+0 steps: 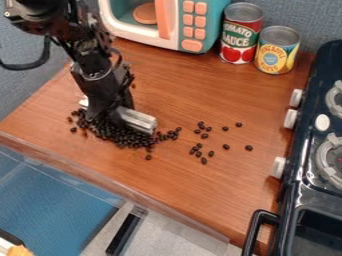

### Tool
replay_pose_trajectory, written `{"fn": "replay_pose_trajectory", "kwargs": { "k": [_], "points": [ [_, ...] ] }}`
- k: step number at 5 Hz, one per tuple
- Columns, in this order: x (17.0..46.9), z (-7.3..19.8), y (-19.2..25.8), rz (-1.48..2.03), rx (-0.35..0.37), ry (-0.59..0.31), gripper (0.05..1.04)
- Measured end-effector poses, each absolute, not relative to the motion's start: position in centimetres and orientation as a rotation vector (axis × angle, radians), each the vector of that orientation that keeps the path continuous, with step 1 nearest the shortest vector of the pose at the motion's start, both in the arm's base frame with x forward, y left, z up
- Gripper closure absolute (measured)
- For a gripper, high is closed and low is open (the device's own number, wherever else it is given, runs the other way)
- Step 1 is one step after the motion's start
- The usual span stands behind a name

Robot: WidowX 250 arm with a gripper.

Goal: Sweep into pile

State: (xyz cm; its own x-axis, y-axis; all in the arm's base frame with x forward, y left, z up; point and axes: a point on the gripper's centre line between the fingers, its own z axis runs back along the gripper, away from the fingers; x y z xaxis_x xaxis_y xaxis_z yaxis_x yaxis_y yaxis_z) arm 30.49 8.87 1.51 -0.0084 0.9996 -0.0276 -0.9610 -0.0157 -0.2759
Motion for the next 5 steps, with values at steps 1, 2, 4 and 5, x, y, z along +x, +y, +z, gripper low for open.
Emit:
{"fn": "replay_pose_trajectory", "kwargs": {
  "k": [1,2,4,5],
  "points": [
    [33.8,4.0,7.5,1.552,-0.334,-0.230,0.698],
    [36.8,6.4,5.6,1.515,-0.416,-0.272,0.698],
    [39.4,6.5,0.3,1.393,-0.459,-0.218,0.698],
    [40.0,6.1,-3.2,1.183,-0.472,-0.190,0.698]
  ]
}}
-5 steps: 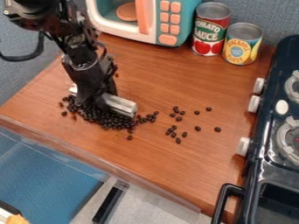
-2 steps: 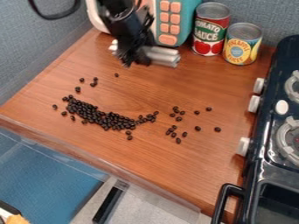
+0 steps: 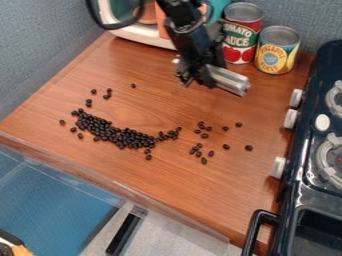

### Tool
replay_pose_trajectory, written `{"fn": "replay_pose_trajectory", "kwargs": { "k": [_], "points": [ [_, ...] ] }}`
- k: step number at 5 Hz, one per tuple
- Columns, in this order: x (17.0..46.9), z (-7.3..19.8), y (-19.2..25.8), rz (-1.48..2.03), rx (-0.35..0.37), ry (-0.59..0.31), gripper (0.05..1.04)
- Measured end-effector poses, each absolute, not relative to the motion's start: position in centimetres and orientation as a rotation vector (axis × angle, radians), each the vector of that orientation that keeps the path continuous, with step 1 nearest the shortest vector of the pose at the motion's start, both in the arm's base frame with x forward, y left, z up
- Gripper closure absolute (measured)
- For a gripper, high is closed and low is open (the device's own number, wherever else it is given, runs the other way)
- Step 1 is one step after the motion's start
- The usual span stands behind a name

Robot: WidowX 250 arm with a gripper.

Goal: Sweep into pile

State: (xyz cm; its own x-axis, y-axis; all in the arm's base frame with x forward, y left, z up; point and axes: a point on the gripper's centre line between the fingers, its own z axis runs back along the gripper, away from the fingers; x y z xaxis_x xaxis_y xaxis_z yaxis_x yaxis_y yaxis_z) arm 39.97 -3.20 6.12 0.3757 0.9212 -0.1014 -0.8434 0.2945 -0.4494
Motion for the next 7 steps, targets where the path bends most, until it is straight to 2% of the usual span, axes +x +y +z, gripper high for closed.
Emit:
{"fn": "replay_pose_trajectory", "kwargs": {
  "k": [1,3,4,6,7],
  "points": [
    [39.8,5.1,-6.2,0.988,-0.491,-0.157,0.698],
    [39.3,5.2,-9.7,0.778,-0.516,-0.171,0.698],
    [38.8,4.5,-10.6,0.713,-0.502,-0.157,0.698],
    [37.9,1.8,-11.1,0.603,-0.422,-0.138,0.698],
    [37.9,1.6,-11.0,0.592,-0.407,-0.141,0.699]
  ]
}}
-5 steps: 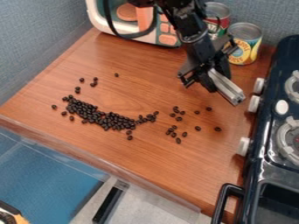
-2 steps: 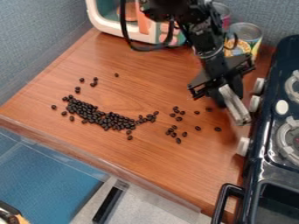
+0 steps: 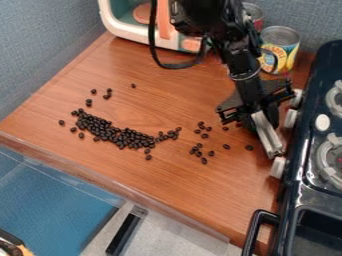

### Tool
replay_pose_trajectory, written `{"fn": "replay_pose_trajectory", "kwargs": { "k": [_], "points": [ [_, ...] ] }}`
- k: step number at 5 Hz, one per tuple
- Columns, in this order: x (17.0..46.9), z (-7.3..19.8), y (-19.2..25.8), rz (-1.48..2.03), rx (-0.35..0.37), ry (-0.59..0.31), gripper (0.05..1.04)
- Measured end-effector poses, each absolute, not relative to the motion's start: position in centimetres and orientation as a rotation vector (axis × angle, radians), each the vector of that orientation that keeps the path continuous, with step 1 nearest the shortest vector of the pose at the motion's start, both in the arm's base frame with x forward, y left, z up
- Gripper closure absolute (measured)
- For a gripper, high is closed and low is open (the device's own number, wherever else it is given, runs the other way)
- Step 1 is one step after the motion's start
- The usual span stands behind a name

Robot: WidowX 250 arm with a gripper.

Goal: Sweep into pile

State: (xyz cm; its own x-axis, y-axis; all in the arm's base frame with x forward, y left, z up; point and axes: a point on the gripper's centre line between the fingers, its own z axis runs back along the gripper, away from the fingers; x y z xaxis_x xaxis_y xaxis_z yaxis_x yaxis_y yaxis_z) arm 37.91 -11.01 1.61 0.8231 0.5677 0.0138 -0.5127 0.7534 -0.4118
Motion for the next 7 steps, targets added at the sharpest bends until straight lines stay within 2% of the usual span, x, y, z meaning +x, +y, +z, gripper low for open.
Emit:
{"fn": "replay_pose_trajectory", "kwargs": {
  "k": [1,3,4,5,6,7],
  "points": [
    [37.6,1.3,-10.8,0.600,-0.393,-0.138,0.698],
    [35.9,1.0,-9.4,0.562,-0.310,-0.103,0.698],
    [34.9,0.9,-8.0,0.558,-0.261,-0.086,0.698],
    [34.1,0.9,-6.6,0.574,-0.150,-0.113,0.698],
    [33.6,0.7,-5.6,0.557,-0.093,-0.131,0.698],
    [33.2,0.7,-4.9,0.535,-0.065,-0.137,0.698]
  ]
}}
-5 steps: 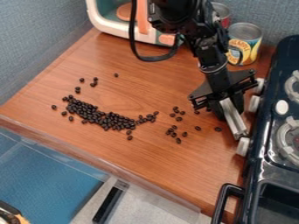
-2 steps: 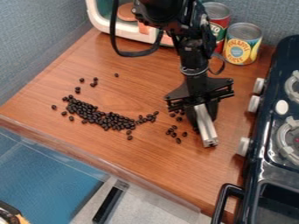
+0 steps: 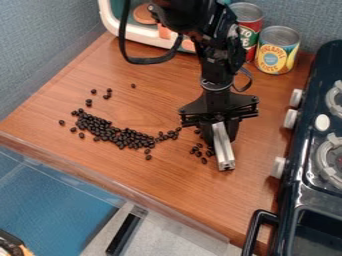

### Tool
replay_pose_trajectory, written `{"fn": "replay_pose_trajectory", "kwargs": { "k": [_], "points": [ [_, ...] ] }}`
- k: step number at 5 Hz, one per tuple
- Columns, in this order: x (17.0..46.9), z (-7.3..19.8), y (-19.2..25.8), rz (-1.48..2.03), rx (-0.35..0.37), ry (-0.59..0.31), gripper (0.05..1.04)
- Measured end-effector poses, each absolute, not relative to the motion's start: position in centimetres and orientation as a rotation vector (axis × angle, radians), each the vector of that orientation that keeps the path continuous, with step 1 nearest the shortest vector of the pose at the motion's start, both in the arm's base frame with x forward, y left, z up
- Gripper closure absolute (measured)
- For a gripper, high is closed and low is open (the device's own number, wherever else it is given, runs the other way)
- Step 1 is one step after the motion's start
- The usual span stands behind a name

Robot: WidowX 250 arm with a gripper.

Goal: Sweep into pile

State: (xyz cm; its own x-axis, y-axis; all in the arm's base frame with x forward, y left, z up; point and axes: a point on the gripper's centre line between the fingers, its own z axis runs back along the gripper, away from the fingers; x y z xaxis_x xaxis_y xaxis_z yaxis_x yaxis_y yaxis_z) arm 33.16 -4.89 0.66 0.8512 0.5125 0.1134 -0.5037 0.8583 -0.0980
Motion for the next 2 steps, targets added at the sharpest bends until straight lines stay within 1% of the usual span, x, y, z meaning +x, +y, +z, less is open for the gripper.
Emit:
{"fn": "replay_pose_trajectory", "kwargs": {
  "k": [1,2],
  "points": [
    [32.8,0.7,-3.2,0.514,-0.027,-0.136,0.698],
    [32.6,0.8,-1.0,0.504,0.004,-0.107,0.699]
  ]
}}
